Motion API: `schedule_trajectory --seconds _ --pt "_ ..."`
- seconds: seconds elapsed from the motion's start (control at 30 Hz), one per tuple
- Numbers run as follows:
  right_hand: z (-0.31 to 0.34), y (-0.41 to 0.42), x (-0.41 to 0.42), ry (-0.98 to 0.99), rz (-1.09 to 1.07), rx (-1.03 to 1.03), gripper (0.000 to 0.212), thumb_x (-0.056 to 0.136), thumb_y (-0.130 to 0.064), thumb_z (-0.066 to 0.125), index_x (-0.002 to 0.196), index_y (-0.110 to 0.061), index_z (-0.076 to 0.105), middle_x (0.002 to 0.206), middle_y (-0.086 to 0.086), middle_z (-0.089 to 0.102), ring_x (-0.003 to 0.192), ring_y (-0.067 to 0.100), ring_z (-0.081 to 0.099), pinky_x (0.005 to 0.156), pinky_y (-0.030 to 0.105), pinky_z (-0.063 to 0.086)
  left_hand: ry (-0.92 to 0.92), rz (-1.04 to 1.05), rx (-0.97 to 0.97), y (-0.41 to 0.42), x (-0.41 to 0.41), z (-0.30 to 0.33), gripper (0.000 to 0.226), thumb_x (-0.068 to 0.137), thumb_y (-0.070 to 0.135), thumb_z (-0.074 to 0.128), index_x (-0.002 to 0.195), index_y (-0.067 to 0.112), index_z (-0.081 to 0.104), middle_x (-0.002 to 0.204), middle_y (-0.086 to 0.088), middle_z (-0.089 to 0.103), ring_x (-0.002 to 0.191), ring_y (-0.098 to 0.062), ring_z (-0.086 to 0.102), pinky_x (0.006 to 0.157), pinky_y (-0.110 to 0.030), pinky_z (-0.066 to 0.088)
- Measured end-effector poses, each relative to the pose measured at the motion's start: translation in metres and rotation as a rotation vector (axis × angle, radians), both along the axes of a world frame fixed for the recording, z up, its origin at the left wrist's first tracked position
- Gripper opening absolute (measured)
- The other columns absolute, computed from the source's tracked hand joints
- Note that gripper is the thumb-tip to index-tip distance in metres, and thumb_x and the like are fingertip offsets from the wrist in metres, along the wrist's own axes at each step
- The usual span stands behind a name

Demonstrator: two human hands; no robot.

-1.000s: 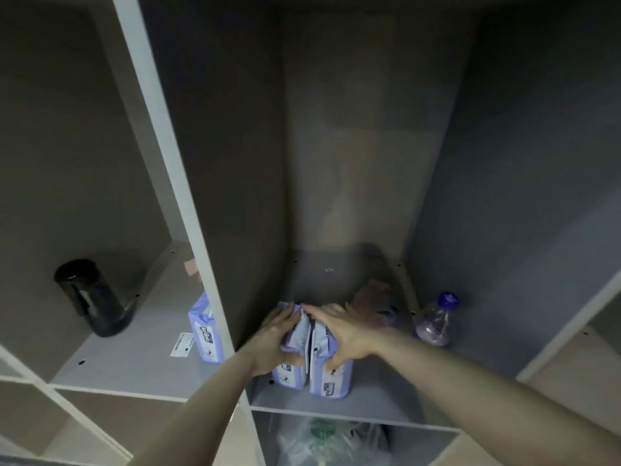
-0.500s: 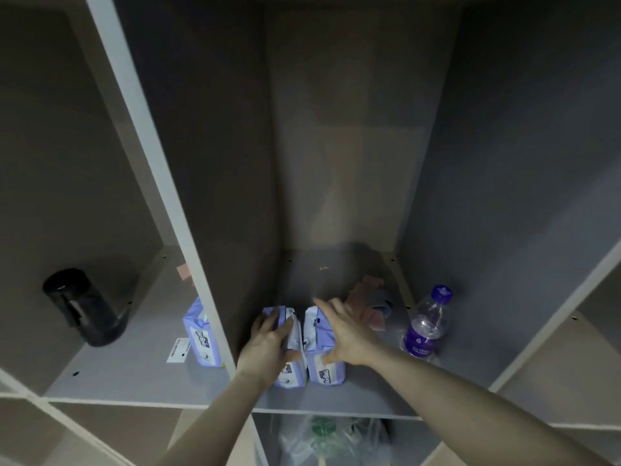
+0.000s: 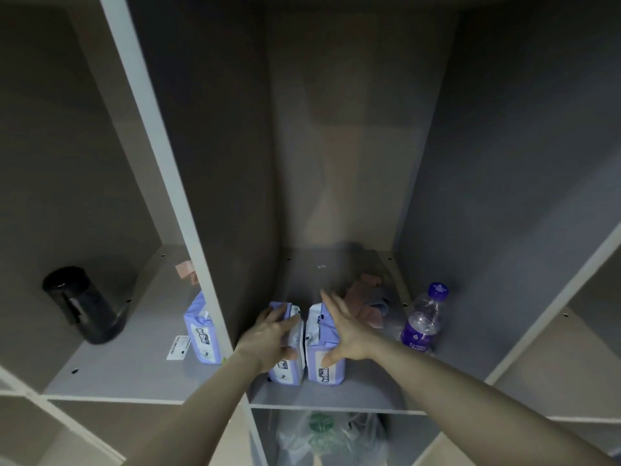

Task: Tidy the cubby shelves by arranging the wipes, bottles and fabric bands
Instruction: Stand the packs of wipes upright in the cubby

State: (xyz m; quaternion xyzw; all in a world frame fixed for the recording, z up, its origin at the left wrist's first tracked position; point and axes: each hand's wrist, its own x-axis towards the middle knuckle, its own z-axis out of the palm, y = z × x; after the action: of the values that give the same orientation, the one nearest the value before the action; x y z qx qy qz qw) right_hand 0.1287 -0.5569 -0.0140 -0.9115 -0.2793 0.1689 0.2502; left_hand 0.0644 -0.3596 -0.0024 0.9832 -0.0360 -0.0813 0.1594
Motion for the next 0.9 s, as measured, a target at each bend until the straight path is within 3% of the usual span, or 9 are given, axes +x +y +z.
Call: schedule_trajectory --seconds 0.1,0.3,0.63,0.8,0.9 --pt "0.006 0.0 -0.005 -0.017 0.001 -0.009 0.135 0.06 -0.029 0.086 0.147 -0.027 -0.018 0.158 0.003 -0.017 0.147 0.017 -0.007 0.117 0.034 0.019 0.006 -0.004 -0.031 0.003 -0.001 0.007 0.088 0.081 0.035 0.069 0.15 0.032 0.015 0.16 0.004 0.006 0.147 -0.021 0.002 0.116 -0.035 0.023" --pt "0.017 -0.007 -0.014 -0.092 -0.026 -0.014 0.131 0.063 -0.036 0.083 0.147 -0.027 -0.017 0.158 0.004 -0.017 0.147 0.019 -0.012 0.116 0.033 0.012 -0.009 0.002 -0.037 -0.001 -0.01 0.015 0.09 0.078 0.04 0.07 0.149 0.032 0.016 0.16 0.003 0.005 0.148 -0.021 0.002 0.117 -0.044 0.022" --pt "0.033 -0.01 -0.044 -0.112 -0.076 0.077 0.13 0.062 -0.037 0.085 0.148 -0.029 -0.013 0.159 0.001 -0.014 0.147 0.018 -0.005 0.113 0.034 0.017 -0.117 -0.03 -0.124 -0.012 -0.039 0.034 0.085 0.081 0.04 0.067 0.149 0.029 0.018 0.16 0.002 0.008 0.147 -0.017 0.005 0.116 -0.042 0.025" --pt "0.038 -0.009 -0.069 -0.135 -0.117 0.202 0.127 0.061 -0.037 0.084 0.149 -0.027 -0.007 0.16 0.0 -0.007 0.147 0.016 -0.001 0.107 0.023 0.012 -0.239 -0.018 -0.385 -0.023 -0.065 0.047 0.08 0.082 0.04 0.067 0.148 0.031 0.023 0.159 0.008 0.009 0.146 -0.011 0.01 0.115 -0.03 0.024" --pt "0.042 -0.011 -0.089 -0.109 -0.16 0.346 0.122 0.062 -0.033 0.085 0.148 -0.025 -0.001 0.159 0.0 0.001 0.147 0.013 0.003 0.111 0.022 0.012 -0.352 0.008 -0.641 -0.026 -0.087 0.054 0.081 0.076 0.046 0.069 0.145 0.035 0.027 0.157 0.016 0.006 0.142 0.002 0.013 0.109 -0.017 0.023"
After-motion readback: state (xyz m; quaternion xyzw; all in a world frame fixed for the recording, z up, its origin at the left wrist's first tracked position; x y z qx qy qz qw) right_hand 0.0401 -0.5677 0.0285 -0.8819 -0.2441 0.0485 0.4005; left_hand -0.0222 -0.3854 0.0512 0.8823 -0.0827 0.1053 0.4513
